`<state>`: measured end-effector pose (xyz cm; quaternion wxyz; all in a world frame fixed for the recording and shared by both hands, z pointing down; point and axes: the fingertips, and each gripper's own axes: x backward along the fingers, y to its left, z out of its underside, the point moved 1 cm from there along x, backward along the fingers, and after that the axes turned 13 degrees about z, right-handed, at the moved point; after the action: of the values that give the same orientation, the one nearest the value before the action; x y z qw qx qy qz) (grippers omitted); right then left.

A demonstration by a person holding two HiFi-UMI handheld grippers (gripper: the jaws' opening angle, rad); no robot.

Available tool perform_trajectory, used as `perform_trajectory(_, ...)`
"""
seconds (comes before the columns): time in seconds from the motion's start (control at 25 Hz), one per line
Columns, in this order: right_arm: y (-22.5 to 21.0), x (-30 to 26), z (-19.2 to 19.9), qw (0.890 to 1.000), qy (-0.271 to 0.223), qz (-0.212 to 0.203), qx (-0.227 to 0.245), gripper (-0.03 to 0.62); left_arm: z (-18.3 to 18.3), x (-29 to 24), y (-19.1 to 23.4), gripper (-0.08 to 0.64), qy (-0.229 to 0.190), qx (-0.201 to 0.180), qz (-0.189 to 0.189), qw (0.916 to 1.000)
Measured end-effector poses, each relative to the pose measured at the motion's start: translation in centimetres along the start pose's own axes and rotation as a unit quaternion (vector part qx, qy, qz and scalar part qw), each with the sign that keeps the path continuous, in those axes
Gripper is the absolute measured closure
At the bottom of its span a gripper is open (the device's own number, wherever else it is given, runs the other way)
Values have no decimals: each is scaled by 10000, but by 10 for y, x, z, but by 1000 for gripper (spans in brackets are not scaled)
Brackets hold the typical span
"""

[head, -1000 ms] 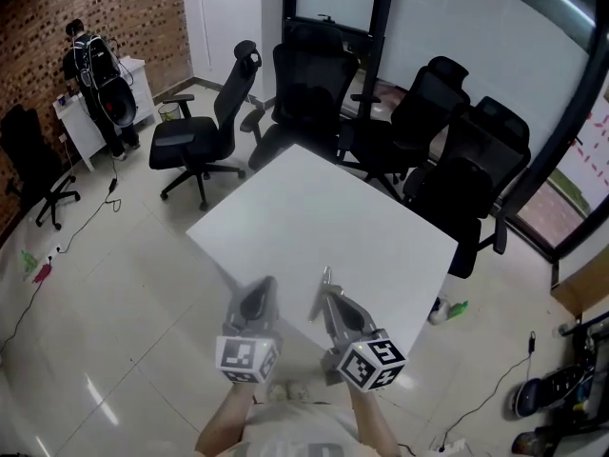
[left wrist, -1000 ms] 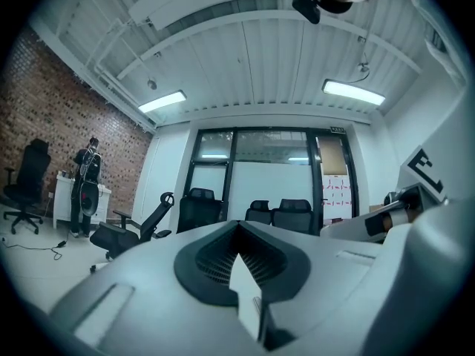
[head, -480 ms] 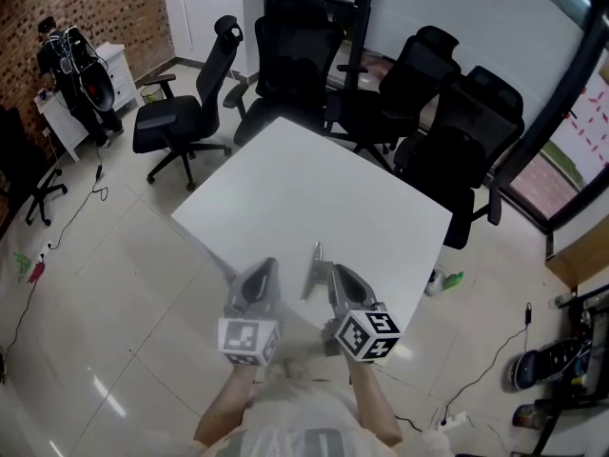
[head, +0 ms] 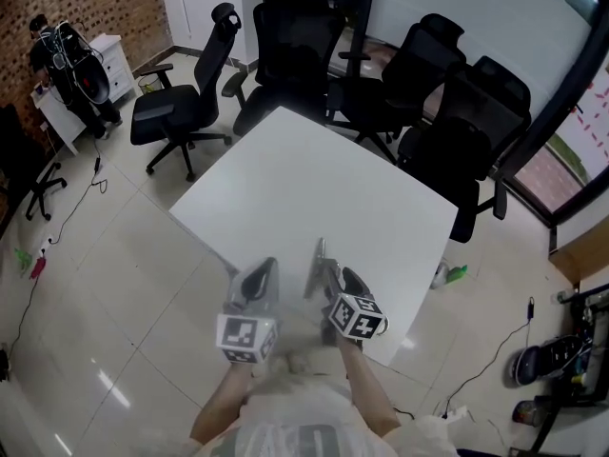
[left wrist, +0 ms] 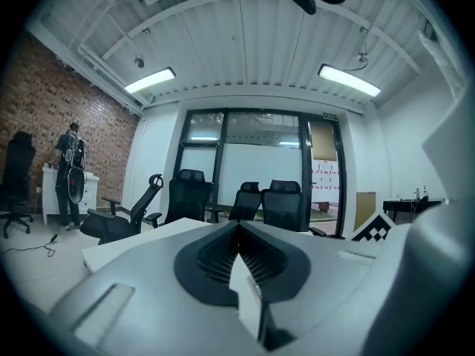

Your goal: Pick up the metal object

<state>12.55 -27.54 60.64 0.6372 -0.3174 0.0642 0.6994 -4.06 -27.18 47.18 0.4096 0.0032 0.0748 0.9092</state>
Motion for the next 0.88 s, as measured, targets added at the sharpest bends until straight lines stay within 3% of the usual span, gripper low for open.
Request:
perform_trajectory(0.24,-15,-40,18,9980,560,289,52,397,4,5,7,563,79,-10,-68,9999)
perform_trajectory(0.48,-11,-48,24,9962,804,334,12,433,3,3,11,563,61,-49,-100,9999)
perform_trajectory(0.64,-9,-45,29,9947,877,485,237,468,5,4,13,563,70,21,-130,9999)
perform_trajectory(0.72,-5,-44,28,9955,852,410,78,484,5,6,14,563,83,-5,-149,9999)
perform_trajectory(0.8,1,-41,23,9969,705,350,9,539,5,8,14,563,81,-37,-171,9998)
perform_trajectory(0.88,8,-37,15,9974,566,313,303,555,4,11,15,563,55,-39,-207,9998)
